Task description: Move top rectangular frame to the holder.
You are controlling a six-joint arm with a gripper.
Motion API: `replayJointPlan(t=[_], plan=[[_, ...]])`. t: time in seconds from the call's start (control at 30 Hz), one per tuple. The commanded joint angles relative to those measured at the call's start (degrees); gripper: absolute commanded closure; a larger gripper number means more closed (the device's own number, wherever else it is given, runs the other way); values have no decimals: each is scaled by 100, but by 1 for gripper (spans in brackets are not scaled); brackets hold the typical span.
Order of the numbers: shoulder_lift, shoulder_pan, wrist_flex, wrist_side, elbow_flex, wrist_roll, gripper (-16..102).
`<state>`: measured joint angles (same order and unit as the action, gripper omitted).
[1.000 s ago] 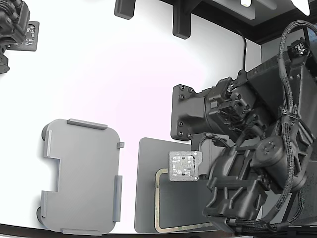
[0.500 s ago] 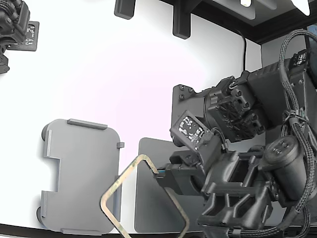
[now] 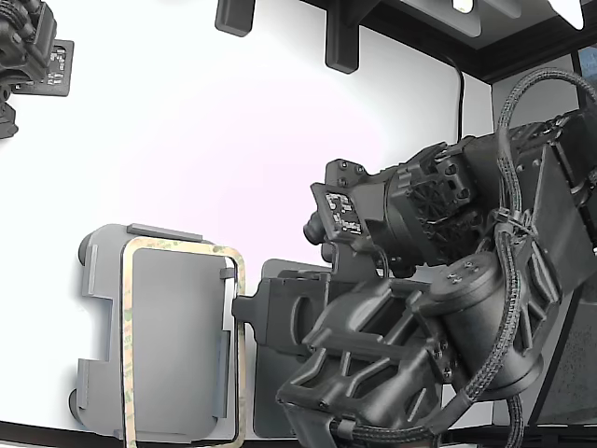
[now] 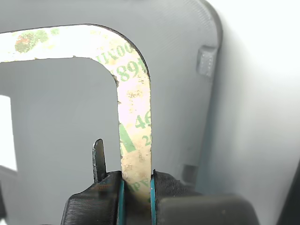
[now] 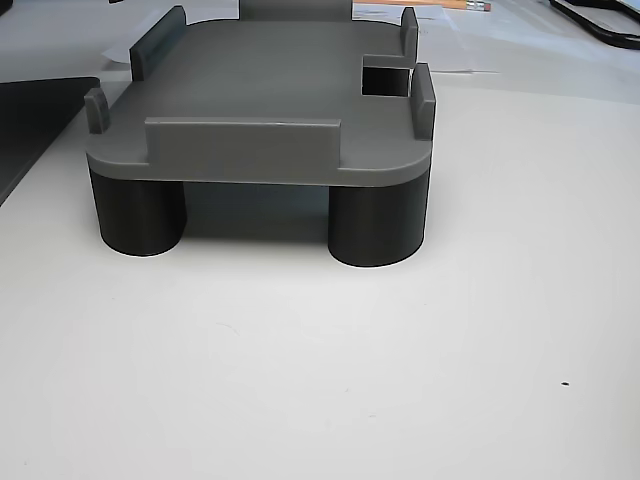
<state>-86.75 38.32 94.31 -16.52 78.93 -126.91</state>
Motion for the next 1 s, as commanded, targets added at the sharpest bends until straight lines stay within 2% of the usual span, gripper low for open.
replayJointPlan(t=[0.0, 0.4, 0.97], plan=[[18, -114, 62, 44, -325, -149, 97], [659, -308, 62, 167, -686, -264, 97], [703, -413, 62, 316, -431, -26, 97]])
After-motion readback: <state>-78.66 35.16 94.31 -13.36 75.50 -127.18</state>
